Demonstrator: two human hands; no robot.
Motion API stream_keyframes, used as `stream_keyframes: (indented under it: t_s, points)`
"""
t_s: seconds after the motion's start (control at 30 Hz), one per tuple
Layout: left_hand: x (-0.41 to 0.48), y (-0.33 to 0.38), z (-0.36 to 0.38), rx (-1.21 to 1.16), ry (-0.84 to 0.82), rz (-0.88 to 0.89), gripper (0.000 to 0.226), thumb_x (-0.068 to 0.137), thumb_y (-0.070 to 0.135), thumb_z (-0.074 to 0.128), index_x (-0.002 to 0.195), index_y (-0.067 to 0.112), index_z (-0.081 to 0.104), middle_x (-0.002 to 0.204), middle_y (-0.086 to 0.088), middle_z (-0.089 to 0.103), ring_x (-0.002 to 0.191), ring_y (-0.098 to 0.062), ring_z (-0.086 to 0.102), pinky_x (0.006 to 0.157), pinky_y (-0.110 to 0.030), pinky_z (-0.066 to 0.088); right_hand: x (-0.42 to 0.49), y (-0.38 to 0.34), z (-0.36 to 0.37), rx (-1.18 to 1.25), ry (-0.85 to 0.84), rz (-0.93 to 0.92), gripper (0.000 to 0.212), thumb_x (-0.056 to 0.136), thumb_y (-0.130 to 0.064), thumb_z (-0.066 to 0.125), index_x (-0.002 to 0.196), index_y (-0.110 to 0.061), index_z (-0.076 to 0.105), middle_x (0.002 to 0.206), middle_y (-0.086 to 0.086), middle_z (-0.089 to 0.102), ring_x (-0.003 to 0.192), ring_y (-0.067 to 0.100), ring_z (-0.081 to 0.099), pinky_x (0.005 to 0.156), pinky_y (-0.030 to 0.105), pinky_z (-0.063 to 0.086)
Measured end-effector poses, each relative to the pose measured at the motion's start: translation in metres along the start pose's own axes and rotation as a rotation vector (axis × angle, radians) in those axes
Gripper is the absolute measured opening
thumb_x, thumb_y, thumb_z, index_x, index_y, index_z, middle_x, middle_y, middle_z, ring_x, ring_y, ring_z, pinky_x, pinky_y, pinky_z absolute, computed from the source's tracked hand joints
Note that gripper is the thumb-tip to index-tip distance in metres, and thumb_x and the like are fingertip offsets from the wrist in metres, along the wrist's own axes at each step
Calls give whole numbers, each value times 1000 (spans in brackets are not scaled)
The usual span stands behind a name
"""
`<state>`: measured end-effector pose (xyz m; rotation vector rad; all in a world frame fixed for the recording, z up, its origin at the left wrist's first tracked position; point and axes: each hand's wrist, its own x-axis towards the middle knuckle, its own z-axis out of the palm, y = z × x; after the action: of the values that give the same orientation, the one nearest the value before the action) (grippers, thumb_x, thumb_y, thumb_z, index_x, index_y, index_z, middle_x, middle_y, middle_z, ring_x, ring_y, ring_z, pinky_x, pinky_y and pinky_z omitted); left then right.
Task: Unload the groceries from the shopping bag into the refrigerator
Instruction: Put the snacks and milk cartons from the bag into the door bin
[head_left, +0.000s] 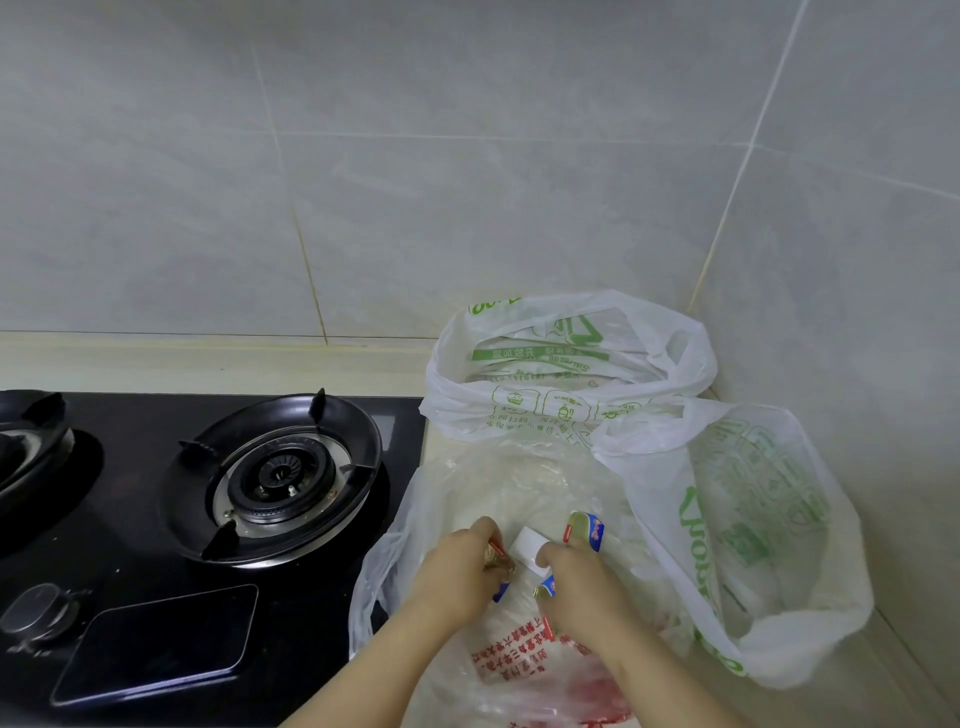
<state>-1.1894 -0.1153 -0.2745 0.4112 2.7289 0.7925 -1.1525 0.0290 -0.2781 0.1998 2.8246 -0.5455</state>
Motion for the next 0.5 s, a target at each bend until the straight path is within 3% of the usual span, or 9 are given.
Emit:
stream_keyframes:
  t_s: [0.1, 0.3, 0.4, 0.5]
  points:
    - [-1, 2, -6, -80, 31, 23, 16, 88, 22, 60, 96, 21, 47, 93, 2, 59, 80, -15, 54, 67, -25, 43, -1, 0, 0, 7, -19, -23, 32, 89, -8, 51, 120, -17, 54, 124, 4, 48, 103, 23, 56, 84, 33, 51]
    - [-5, 7, -20, -207, 117, 62, 17, 86, 13, 60, 89, 22, 45, 73, 15, 51, 63, -2, 48, 49, -11, 35, 2, -6, -15, 130, 37, -51, 32, 89, -10, 53, 120, -18, 56, 120, 2, 46, 97, 20, 56, 83, 26, 47]
    - [-5, 8, -26, -287, 162, 49, 20, 86, 12, 61, 84, 24, 46, 71, 12, 54, 61, -2, 48, 50, -11, 35, 4, -12, -28, 226, 107, -99, 34, 88, -1, 47, 116, -16, 60, 117, 4, 52, 102, 19, 55, 87, 25, 46]
    - [-7, 9, -31, -365, 204, 15, 25, 87, 11, 61, 80, 29, 45, 70, 11, 59, 63, -2, 54, 52, -11, 39, 3, -18, -38, 405, 148, -122, 38, 87, 4, 44, 113, -16, 63, 113, 2, 60, 96, 13, 55, 79, 20, 45]
